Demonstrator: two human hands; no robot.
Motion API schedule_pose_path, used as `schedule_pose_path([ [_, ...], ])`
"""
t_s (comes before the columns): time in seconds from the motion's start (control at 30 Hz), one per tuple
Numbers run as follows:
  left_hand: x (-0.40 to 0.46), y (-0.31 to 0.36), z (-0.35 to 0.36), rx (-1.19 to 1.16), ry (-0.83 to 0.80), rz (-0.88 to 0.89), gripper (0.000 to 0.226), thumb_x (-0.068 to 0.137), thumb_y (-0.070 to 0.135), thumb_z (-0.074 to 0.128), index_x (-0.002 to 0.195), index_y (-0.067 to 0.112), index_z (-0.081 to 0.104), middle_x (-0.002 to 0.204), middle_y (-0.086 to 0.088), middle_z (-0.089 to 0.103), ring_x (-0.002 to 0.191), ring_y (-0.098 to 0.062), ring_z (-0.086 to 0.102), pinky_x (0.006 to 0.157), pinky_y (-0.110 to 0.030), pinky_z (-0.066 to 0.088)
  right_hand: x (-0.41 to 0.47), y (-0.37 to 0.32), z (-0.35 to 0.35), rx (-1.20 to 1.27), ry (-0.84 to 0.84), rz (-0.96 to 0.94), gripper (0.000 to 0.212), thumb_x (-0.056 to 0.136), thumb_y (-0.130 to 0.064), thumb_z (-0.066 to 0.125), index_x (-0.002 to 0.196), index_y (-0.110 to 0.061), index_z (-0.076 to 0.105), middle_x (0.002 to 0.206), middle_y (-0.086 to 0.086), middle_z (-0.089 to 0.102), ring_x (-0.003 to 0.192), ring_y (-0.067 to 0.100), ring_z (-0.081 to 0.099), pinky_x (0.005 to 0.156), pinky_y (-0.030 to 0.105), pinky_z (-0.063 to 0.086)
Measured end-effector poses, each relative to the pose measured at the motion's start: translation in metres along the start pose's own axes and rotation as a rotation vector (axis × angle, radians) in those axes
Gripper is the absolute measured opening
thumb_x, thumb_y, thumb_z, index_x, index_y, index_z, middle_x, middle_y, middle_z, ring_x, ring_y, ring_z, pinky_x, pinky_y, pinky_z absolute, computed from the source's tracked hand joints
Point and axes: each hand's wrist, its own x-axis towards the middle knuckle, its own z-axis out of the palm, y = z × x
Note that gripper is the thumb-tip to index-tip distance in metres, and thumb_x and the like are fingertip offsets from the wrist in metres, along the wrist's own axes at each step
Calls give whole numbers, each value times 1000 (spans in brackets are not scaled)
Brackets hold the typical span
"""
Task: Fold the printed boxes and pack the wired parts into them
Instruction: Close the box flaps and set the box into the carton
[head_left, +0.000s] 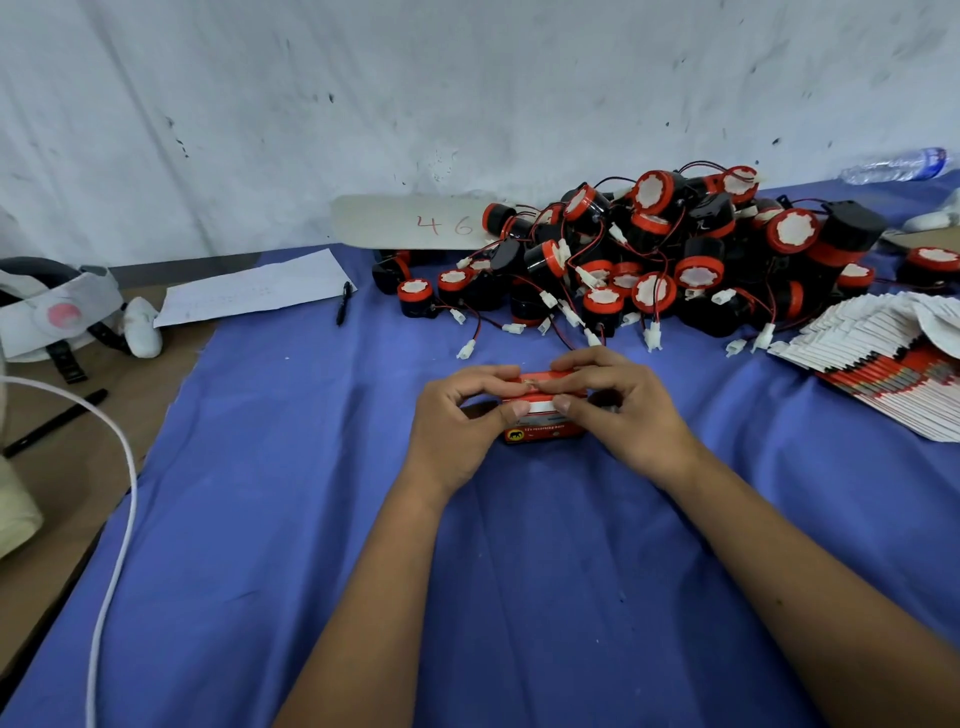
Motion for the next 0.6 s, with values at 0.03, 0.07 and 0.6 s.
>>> schedule_pose_path([
  [0.03,-1,0,0,17,9,20,16,81,1,84,96,7,82,113,-4,77,112,-17,70,99,-50,57,0,0,0,-1,0,-3,27,88,-5,76,96,-31,77,119,-1,66,102,7,65,75,17,49],
  [0.07,-2,1,0,47,19,47,16,80,2,86,95,8,82,110,-2,77,110,-18,70,97,-50,57,-1,-1,-1,-10,2,-7,27,88,-6,77,96,-32,77,119,-1,66,102,7,65,74,18,50],
  [0.6,-4,-1,2,25,-65,105,31,84,-7,77,97,22,79,114,5,78,116,-13,69,100,-48,56,2,-4,-13,-1,-82,31,14,88,-12,77,101,-16,82,110,0,67,101,8,64,80,17,48],
])
